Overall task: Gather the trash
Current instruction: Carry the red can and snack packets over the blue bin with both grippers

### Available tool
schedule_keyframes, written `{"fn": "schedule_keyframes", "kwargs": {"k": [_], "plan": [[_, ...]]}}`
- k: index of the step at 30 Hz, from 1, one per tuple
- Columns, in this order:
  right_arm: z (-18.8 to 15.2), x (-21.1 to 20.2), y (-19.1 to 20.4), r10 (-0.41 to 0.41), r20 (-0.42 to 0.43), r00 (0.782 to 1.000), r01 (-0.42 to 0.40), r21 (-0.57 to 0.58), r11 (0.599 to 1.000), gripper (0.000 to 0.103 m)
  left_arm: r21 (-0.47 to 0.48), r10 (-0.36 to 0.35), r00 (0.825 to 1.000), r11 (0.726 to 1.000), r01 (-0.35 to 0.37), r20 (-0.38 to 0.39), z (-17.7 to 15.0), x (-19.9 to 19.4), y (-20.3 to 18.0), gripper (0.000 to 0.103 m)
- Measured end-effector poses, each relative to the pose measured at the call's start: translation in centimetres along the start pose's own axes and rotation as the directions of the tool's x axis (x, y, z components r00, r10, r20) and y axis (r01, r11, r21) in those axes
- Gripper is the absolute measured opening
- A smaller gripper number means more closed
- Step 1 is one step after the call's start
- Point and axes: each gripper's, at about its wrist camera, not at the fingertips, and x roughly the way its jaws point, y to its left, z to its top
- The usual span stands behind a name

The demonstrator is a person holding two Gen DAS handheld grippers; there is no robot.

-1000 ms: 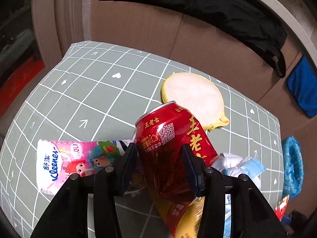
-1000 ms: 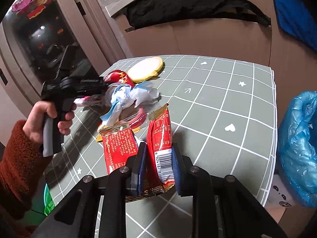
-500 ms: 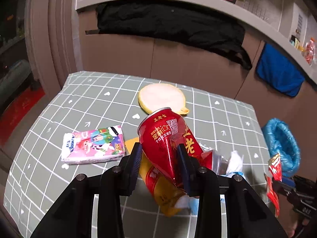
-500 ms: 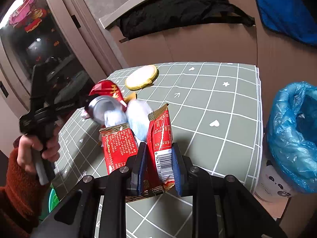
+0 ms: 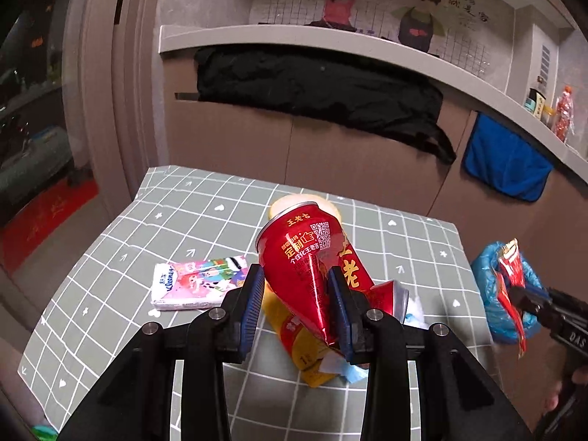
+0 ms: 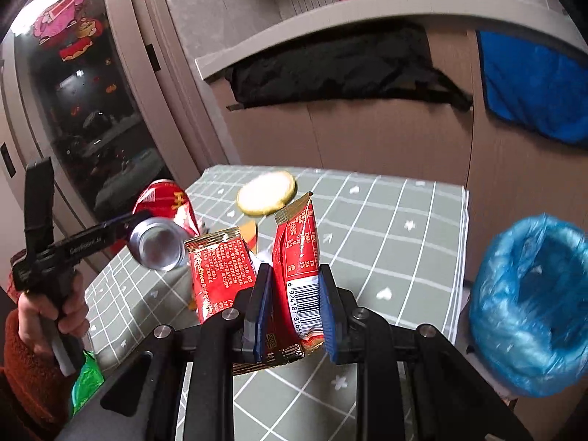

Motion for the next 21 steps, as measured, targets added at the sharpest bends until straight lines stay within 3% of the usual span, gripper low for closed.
{"fn": "schedule_keyframes", "kwargs": {"k": [11, 21], "plan": [[2.1, -1.8, -1.8, -0.050, 0.077, 0.996, 0.052, -0.024, 0.998, 0.023, 0.061, -0.056, 0.998, 0.997, 0.054, 0.023, 1.7, -0.2, -4.7, 0.036], [3.3, -5.7, -8.3, -0.138, 0.179, 0.974, 0.134, 0.033, 0.990, 0.023, 0.152, -0.169, 0.985, 0.975, 0.161, 0.040, 4.5, 2.0, -14.4, 0.036]]}}
